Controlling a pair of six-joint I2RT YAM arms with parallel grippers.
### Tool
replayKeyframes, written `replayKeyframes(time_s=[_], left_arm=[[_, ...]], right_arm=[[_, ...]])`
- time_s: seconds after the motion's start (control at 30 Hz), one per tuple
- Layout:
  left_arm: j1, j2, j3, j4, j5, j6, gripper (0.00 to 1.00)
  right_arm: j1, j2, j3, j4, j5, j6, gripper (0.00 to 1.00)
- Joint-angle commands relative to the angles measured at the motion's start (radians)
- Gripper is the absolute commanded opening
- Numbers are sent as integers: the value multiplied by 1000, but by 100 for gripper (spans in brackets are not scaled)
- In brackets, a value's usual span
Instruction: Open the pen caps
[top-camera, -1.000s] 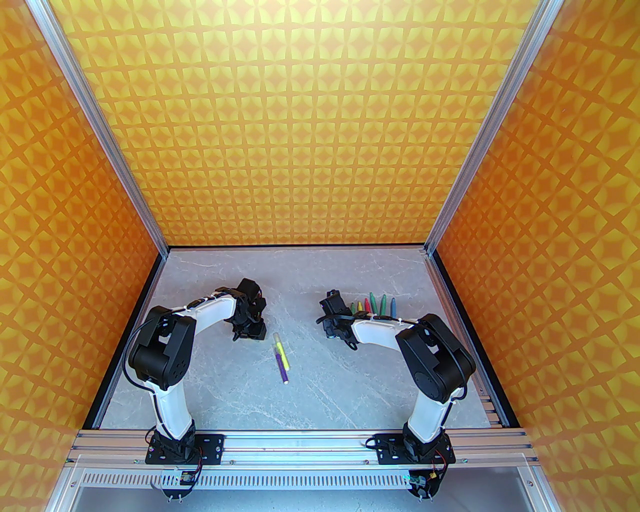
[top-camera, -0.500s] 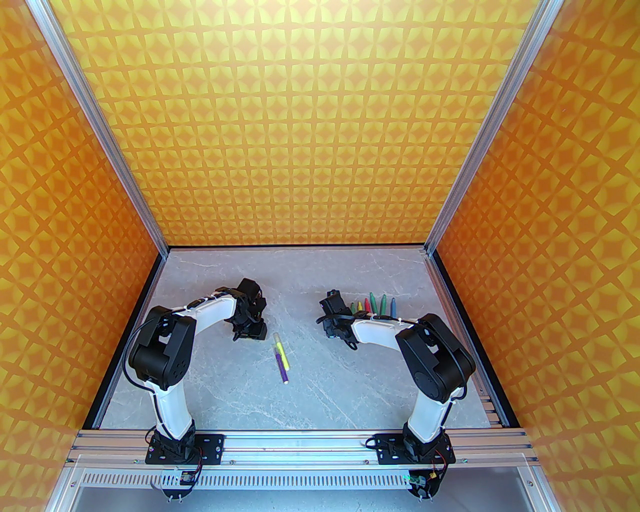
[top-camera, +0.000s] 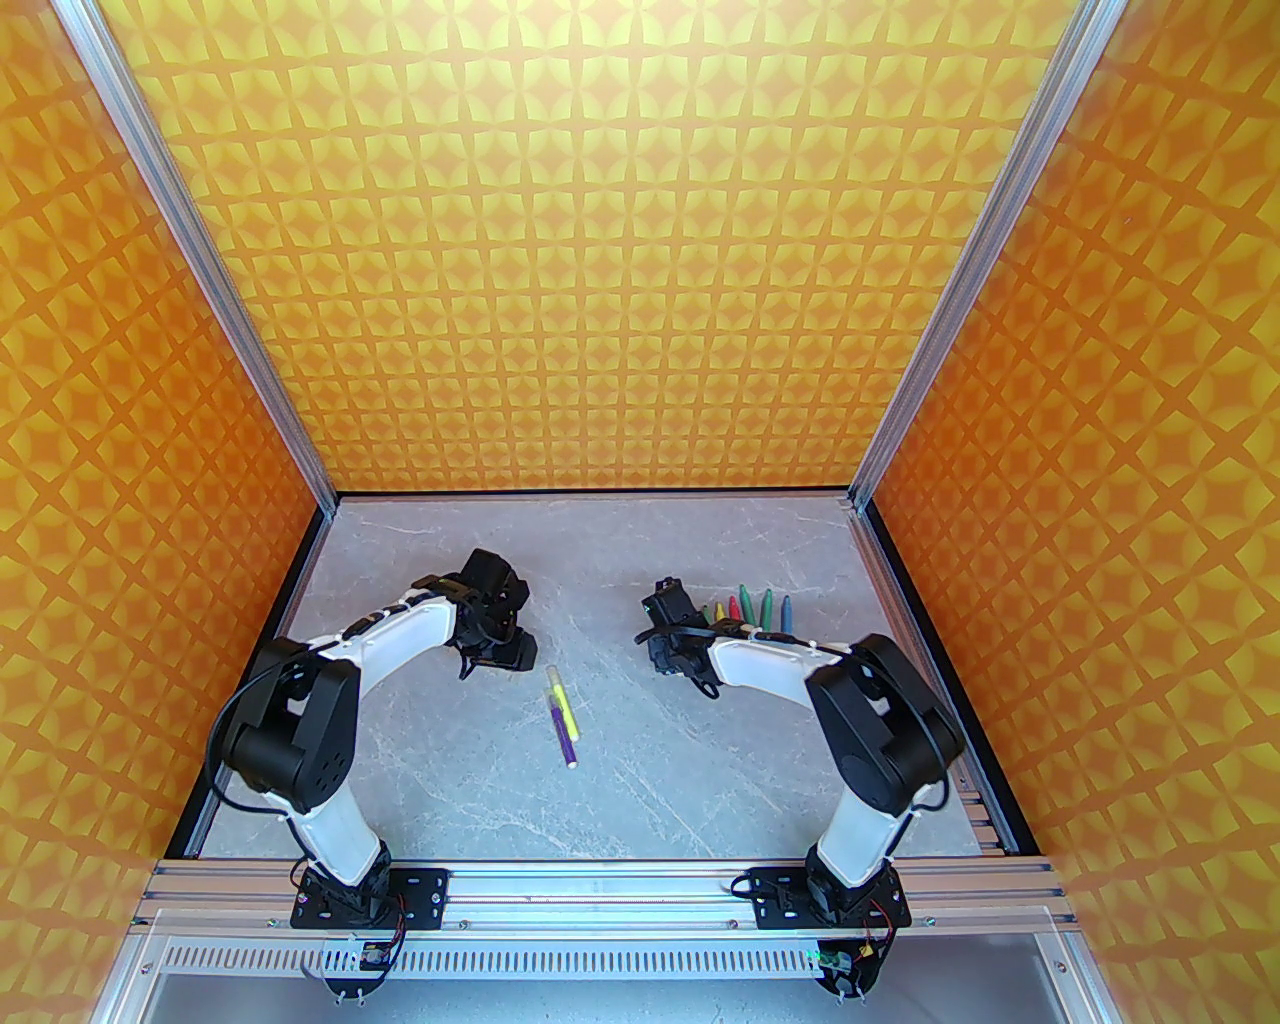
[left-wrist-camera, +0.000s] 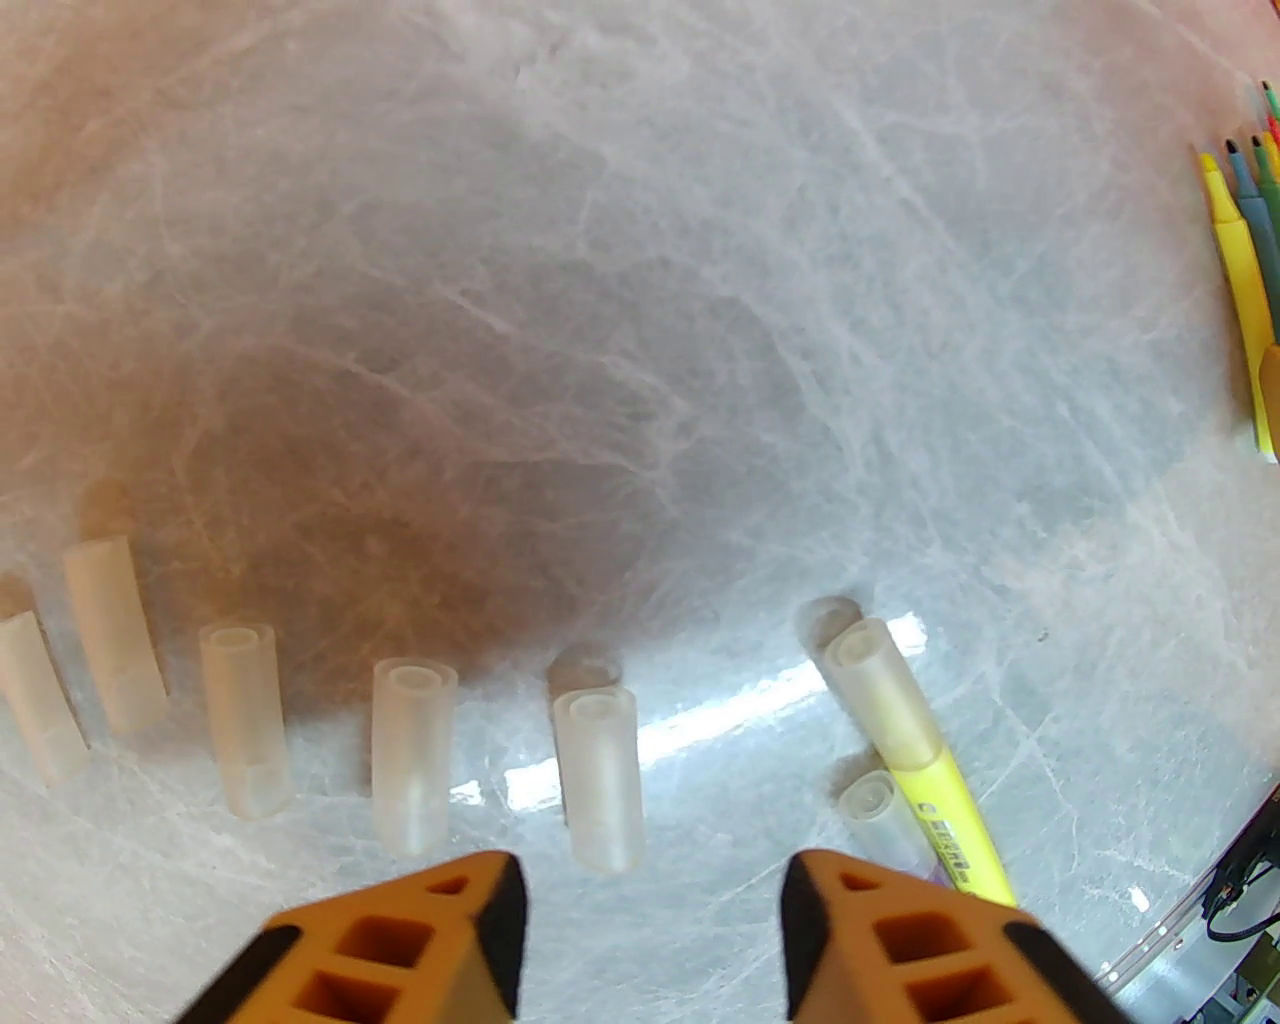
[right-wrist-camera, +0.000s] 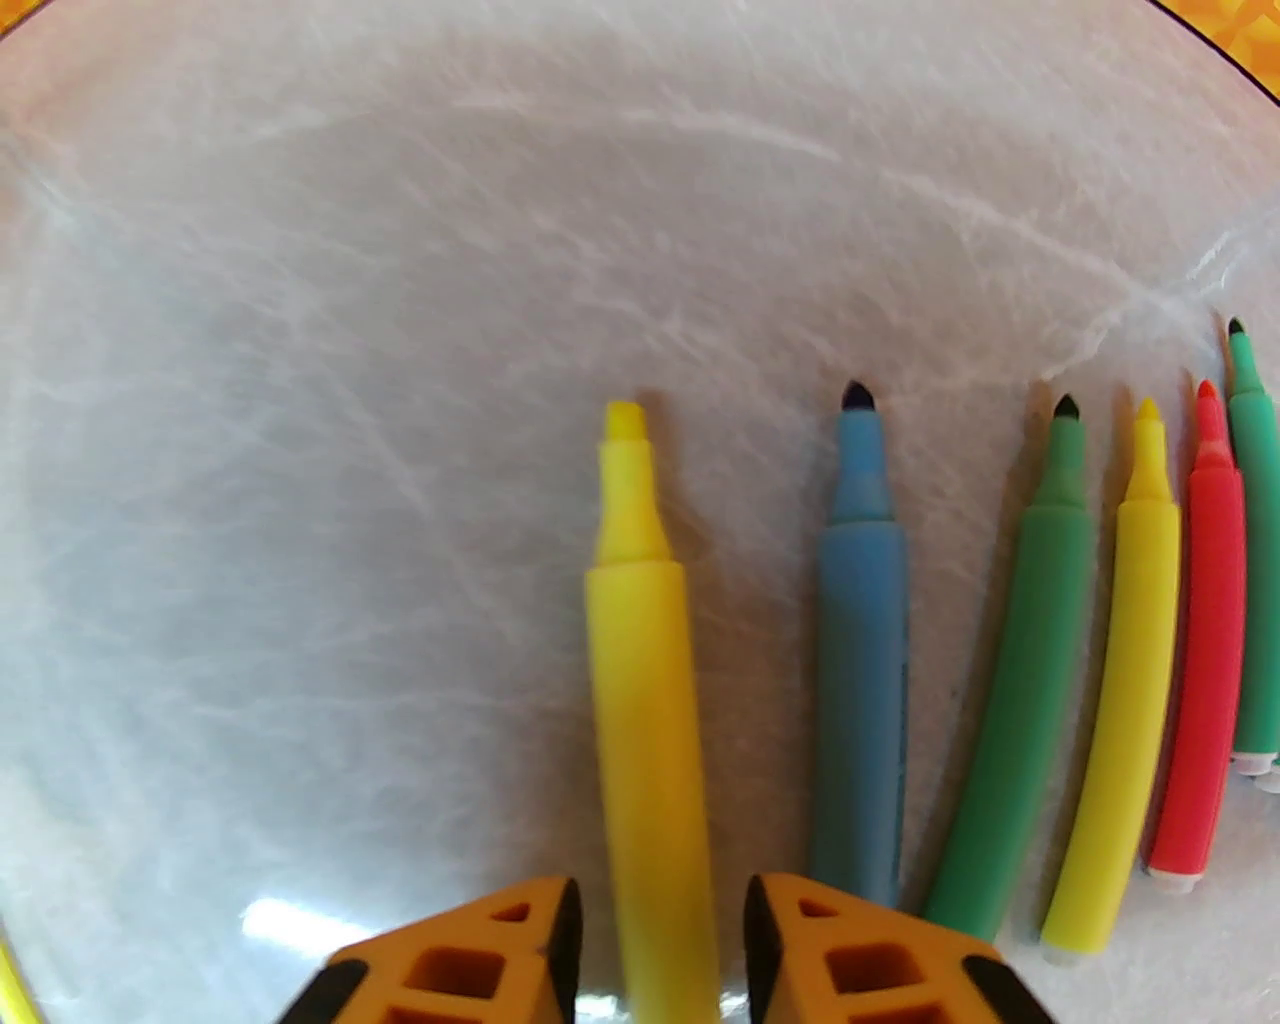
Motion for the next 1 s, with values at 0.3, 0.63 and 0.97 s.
replayKeyframes(time_s=[0.3, 0.63, 0.97], left_arm=[[78, -292, -236, 272, -16, 11, 77], [193, -525, -467, 462, -60, -10, 92], [236, -644, -563, 521, -84, -8, 97]], right_arm=[[99, -116, 85, -180, -142, -109, 45], [211, 26, 279, -349, -247, -85, 46], [303, 192, 441, -469, -265, -37, 47]])
